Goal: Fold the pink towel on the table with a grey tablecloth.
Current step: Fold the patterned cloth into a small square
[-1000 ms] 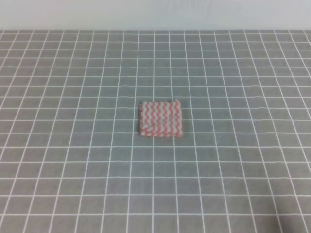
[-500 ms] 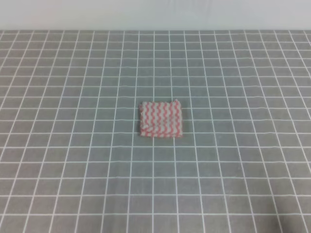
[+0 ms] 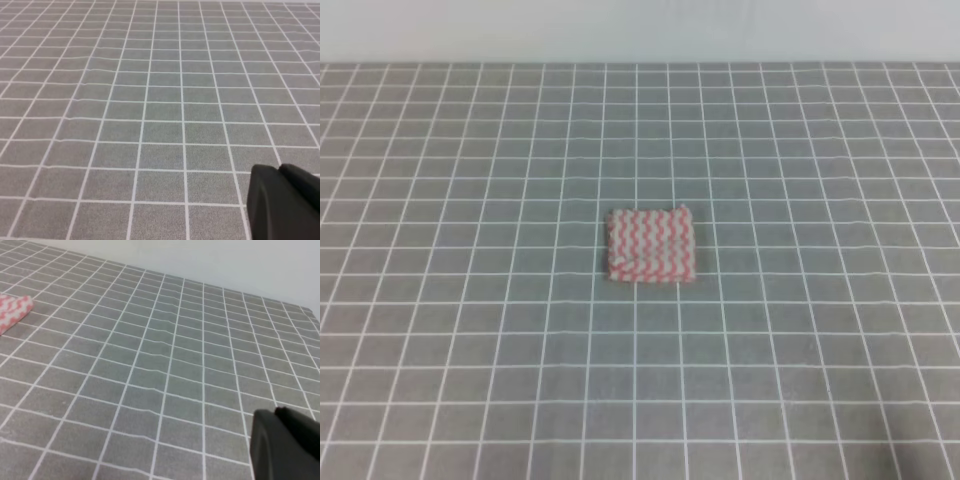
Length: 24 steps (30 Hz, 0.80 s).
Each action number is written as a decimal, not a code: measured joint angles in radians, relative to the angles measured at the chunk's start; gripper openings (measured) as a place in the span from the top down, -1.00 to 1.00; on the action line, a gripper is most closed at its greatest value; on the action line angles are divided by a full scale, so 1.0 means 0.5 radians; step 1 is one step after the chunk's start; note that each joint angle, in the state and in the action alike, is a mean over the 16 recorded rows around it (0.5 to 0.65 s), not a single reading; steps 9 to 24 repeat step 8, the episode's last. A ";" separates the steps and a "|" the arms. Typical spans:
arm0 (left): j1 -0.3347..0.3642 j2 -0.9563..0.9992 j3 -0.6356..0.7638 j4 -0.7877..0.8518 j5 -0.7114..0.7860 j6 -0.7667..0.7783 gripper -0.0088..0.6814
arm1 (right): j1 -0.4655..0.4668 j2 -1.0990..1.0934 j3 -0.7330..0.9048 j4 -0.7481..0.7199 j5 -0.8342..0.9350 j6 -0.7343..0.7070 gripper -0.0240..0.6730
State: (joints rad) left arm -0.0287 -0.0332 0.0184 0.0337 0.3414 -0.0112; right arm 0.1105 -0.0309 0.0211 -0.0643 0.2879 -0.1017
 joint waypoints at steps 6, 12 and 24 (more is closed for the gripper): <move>0.000 0.006 -0.002 0.000 0.002 -0.001 0.98 | 0.000 0.000 -0.001 0.000 0.000 0.002 0.98; 0.000 0.009 -0.001 0.000 0.001 -0.002 0.98 | 0.000 -0.003 0.001 0.000 -0.001 0.003 0.98; 0.000 0.009 -0.001 0.000 0.001 -0.002 0.98 | 0.000 -0.003 0.001 0.000 -0.001 0.003 0.98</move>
